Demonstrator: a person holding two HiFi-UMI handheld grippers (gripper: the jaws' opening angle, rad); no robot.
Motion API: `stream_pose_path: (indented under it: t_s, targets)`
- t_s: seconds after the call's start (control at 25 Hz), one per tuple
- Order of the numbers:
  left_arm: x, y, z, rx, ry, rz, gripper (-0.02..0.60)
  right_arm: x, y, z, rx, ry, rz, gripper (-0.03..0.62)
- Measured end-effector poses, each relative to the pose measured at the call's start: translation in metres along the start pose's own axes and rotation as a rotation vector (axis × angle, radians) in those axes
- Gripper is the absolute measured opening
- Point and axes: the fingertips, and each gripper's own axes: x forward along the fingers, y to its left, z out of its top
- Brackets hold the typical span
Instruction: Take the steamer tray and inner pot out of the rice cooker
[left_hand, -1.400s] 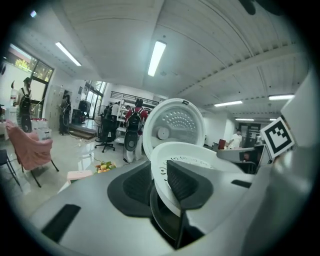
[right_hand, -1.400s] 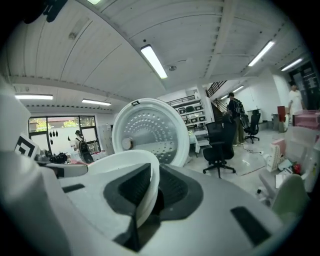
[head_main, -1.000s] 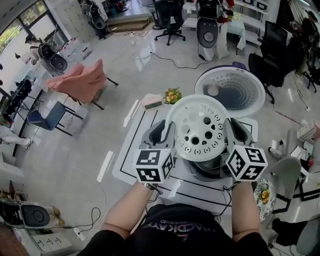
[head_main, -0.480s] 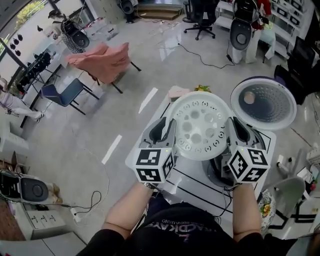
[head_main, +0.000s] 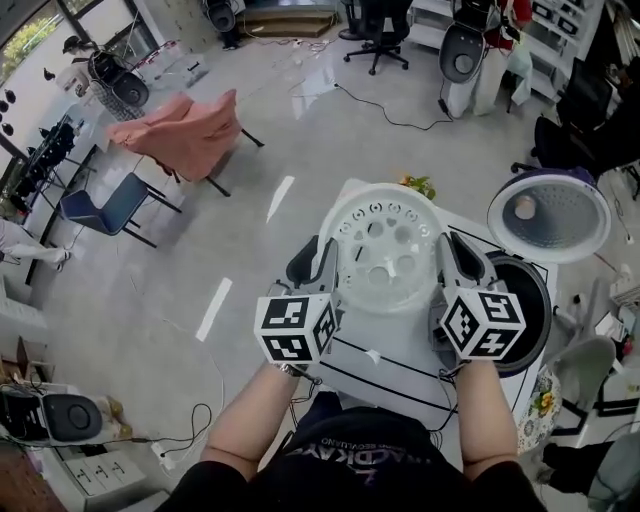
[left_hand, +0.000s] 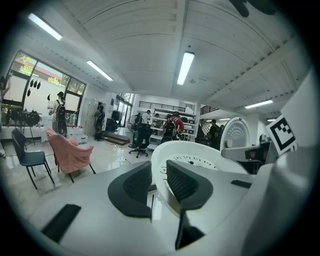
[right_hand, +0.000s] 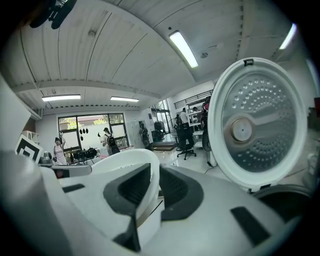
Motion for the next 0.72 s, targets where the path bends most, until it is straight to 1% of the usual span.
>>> stream_pose_path:
  t_s: [0.2,0.4,0.56,0.72]
  targets:
    - [0.018,0.035,-0.010,-0.017,0.026,-0.024,0.094,0.030,0.015,-0.018,0.011,0.016,-0.025,0.058]
    - [0.033,0.060,-0.028,-0.032,0.067,-0.051,0.094,0.051,0.023,-0.039,0.013,0.040,-0.063,0.058]
    - [0.046,0.075,-0.043,-0.045,0.086,-0.075,0.094,0.067,0.024,-0.058,0.014,0.059,-0.095,0.058]
    - [0.067,0.089,-0.066,-0.034,0.127,-0.087,0.094,0.086,0.020,-0.084,0.030,0.096,-0.122,0.058]
